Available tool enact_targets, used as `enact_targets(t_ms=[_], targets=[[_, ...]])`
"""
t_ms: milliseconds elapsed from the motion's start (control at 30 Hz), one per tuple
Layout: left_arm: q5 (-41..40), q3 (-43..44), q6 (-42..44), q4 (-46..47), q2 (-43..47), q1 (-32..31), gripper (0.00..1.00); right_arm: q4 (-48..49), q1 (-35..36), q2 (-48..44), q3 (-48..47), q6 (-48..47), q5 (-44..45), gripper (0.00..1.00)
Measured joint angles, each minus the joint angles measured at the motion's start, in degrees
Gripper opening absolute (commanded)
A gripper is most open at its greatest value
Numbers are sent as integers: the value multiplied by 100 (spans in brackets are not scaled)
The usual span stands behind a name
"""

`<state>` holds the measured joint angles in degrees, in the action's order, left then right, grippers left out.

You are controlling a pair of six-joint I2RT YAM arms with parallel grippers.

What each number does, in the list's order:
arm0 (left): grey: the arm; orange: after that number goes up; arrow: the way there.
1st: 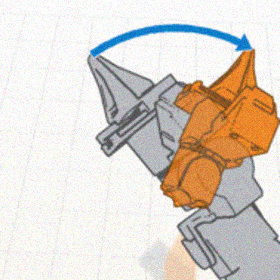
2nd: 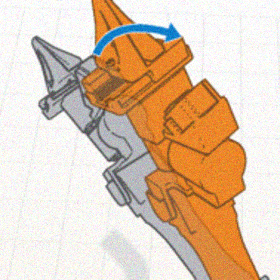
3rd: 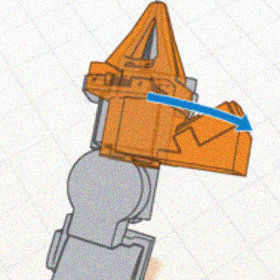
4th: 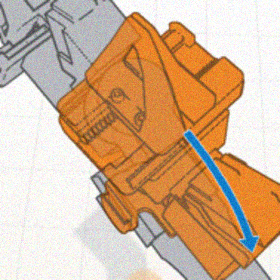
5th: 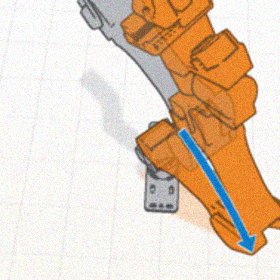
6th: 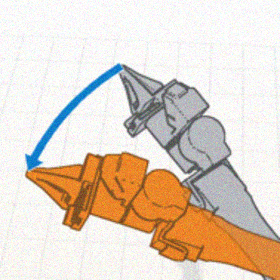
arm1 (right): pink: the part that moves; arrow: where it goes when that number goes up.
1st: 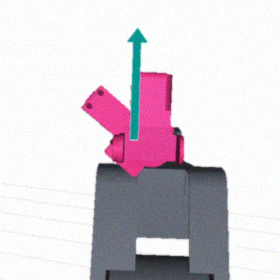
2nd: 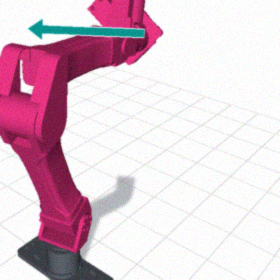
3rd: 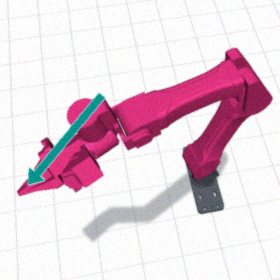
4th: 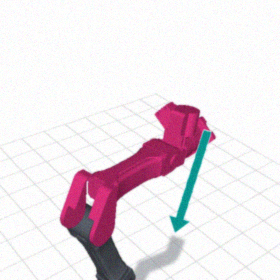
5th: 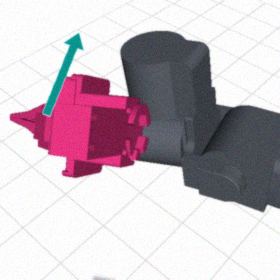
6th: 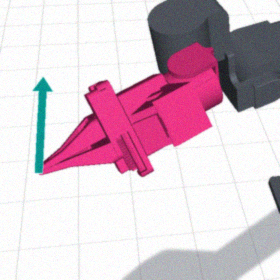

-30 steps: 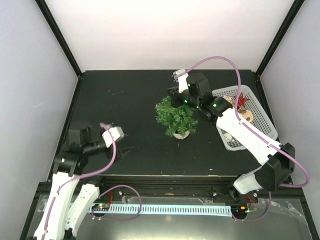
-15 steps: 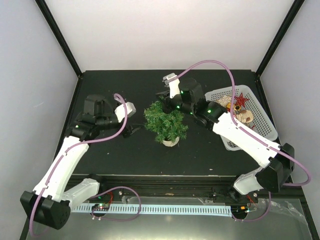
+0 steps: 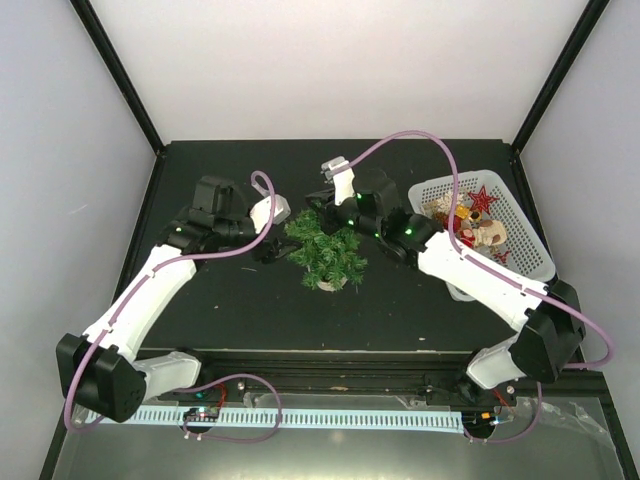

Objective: Decorate the small christmas tree

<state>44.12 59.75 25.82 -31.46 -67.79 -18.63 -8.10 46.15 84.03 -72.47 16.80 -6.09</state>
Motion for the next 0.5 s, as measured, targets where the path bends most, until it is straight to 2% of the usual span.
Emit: enact_targets(t_ms=[233,400,500], targets=[[-140,0,2,-7,31,-13,70,-63,9,-153,149,-28,-33,44],[-192,2,-26,-4,118,-15,55,-396,11,-509,66,-125,208,57],[-219,35,-46,-28,96,-15,44,-529,11,-907,-17,-151,446,58]])
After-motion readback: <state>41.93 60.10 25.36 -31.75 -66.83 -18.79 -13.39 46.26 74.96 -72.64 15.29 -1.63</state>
